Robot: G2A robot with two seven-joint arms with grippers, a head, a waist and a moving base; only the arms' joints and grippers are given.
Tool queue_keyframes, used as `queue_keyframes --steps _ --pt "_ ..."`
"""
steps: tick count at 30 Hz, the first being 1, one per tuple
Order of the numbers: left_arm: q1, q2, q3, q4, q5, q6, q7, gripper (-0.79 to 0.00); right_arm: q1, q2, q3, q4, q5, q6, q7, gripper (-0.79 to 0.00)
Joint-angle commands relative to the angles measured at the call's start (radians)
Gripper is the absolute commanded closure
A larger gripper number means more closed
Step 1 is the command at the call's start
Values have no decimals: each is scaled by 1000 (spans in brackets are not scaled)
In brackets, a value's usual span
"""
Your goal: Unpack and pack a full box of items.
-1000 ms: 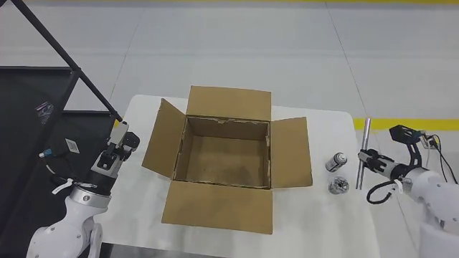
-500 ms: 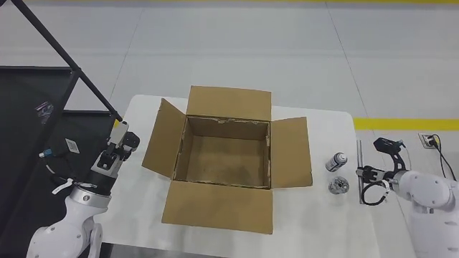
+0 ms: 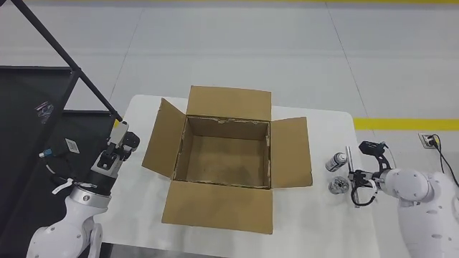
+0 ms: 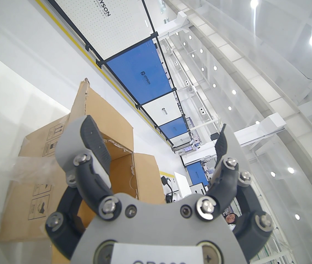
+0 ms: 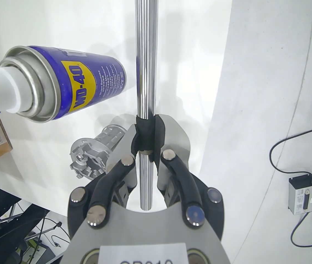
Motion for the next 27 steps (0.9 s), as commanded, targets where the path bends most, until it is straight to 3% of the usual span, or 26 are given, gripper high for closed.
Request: queue_keyframes --steps 1,27 --pt "0 0 0 0 0 0 0 -785 4 1 -11 10 6 6 -4 0" --pt "0 0 0 0 0 0 0 -785 61 29 -81 131 -8 108 -106 0"
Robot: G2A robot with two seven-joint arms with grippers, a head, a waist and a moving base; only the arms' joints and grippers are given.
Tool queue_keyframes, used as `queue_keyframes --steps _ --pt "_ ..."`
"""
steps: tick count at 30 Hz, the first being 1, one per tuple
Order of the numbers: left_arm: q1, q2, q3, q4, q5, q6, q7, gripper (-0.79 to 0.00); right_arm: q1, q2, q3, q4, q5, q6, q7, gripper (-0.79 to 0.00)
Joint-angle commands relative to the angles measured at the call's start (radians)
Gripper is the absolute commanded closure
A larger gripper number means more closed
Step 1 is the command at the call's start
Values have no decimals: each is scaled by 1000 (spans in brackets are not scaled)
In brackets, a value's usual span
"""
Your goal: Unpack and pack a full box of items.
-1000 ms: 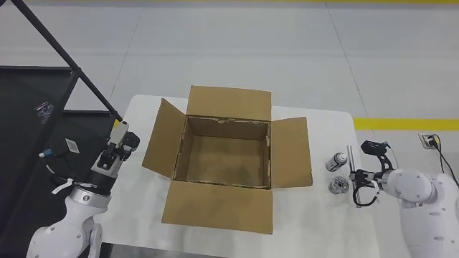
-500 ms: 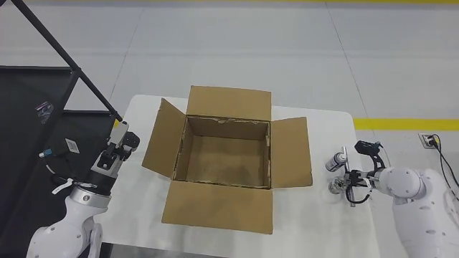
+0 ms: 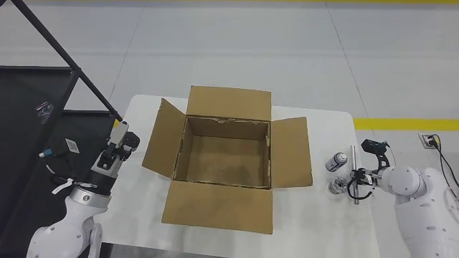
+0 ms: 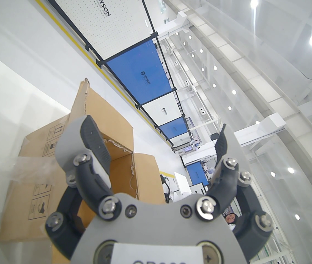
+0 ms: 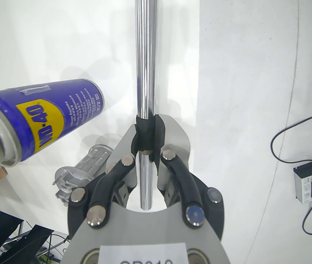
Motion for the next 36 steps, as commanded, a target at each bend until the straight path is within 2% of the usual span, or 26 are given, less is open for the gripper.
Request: queue_keyframes --steps 1,5,6,8,11,13,18,25,32,33,34,36 --pt "0 0 0 0 0 0 0 -785 6 1 -8 20 6 -2 -12 0" --pt "0 0 0 0 0 0 0 -785 22 4 -17 55 17 -5 -23 0" --pt "0 0 0 0 0 0 0 -785 24 5 -19 60 19 -6 -25 -46" --pt "0 0 0 0 0 0 0 -785 29 7 -22 69 23 -11 -29 -68" --pt "0 0 0 0 0 0 0 -785 33 10 -27 79 29 -16 -32 -215" --pt "0 0 0 0 0 0 0 -785 35 13 -29 81 33 -14 -33 -240" --pt "0 0 0 0 0 0 0 -785 32 17 -37 77 45 -15 -32 -289" --pt "0 0 0 0 0 0 0 -785 22 26 -31 45 62 -7 -51 -308" --pt "0 0 0 0 0 0 0 -785 -28 42 14 -98 98 8 -72 -360" --pt "0 0 0 0 0 0 0 -785 -36 43 23 -124 112 12 -79 -394" --pt "0 0 0 0 0 0 0 -785 -44 44 35 -151 131 27 -86 -603" --pt "0 0 0 0 0 0 0 -785 -64 43 75 -215 222 59 -120 -610"
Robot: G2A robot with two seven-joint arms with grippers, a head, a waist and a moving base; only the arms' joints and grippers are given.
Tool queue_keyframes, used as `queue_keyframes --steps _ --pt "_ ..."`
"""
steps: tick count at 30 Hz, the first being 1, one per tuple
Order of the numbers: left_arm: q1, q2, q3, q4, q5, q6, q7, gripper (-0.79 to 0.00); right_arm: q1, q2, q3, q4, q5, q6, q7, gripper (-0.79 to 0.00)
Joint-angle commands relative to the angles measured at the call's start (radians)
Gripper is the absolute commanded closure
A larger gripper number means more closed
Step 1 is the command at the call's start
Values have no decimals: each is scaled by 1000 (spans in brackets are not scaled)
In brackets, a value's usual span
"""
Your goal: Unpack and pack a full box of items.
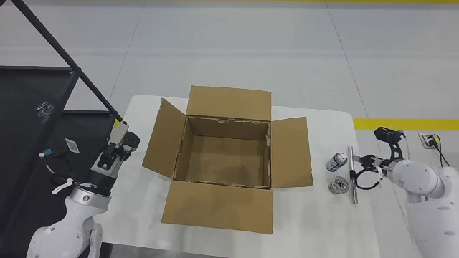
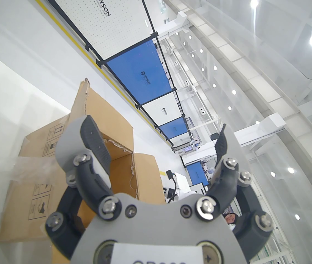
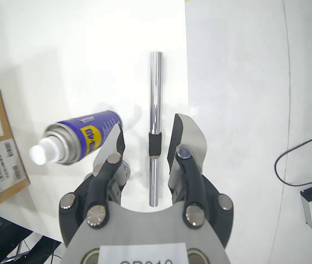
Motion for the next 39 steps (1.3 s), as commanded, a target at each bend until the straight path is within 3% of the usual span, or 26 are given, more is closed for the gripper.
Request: queue_keyframes --steps 1,3,8,14,19,25,39 --pt "0 0 0 0 0 0 0 -785 -27 -2 51 -73 134 18 -44 -662" --pt "0 0 0 0 0 0 0 -785 -62 -2 93 -139 255 -9 -66 -785" --pt "0 0 0 0 0 0 0 -785 -124 -3 102 -307 463 -103 -26 -785" --pt "20 2 -15 -10 -7 -14 17 -785 -113 -1 10 -402 601 -146 86 -785" --pt "42 4 -54 -11 -17 -12 60 -785 -39 3 -108 -394 615 -121 222 -785" --pt "71 6 -80 -16 -27 -14 77 -785 47 2 -222 -320 590 -77 269 -785" --pt "73 6 -81 -17 -28 -14 79 -785 145 -8 -381 -199 616 -36 218 -785"
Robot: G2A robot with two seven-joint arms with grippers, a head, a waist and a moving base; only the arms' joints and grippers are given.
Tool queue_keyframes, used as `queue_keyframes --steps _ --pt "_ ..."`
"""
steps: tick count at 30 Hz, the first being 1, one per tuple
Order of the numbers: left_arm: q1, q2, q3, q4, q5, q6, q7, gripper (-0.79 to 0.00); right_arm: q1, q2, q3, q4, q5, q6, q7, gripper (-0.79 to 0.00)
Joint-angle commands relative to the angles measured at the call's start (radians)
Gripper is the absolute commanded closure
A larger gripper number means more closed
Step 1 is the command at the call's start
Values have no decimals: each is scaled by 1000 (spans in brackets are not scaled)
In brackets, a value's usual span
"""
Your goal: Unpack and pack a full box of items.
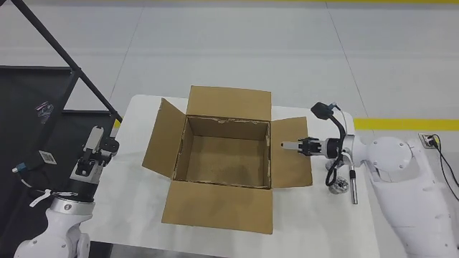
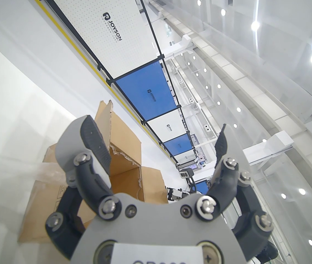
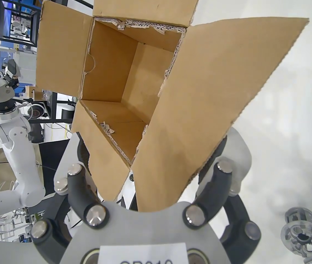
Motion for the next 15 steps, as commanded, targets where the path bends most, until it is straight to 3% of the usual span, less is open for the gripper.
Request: queue_keyframes --steps 1,15 --pt "0 0 0 0 0 0 0 -785 4 -1 -15 5 4 2 -12 -785" --pt "0 0 0 0 0 0 0 -785 47 -3 -96 34 9 18 -32 -785"
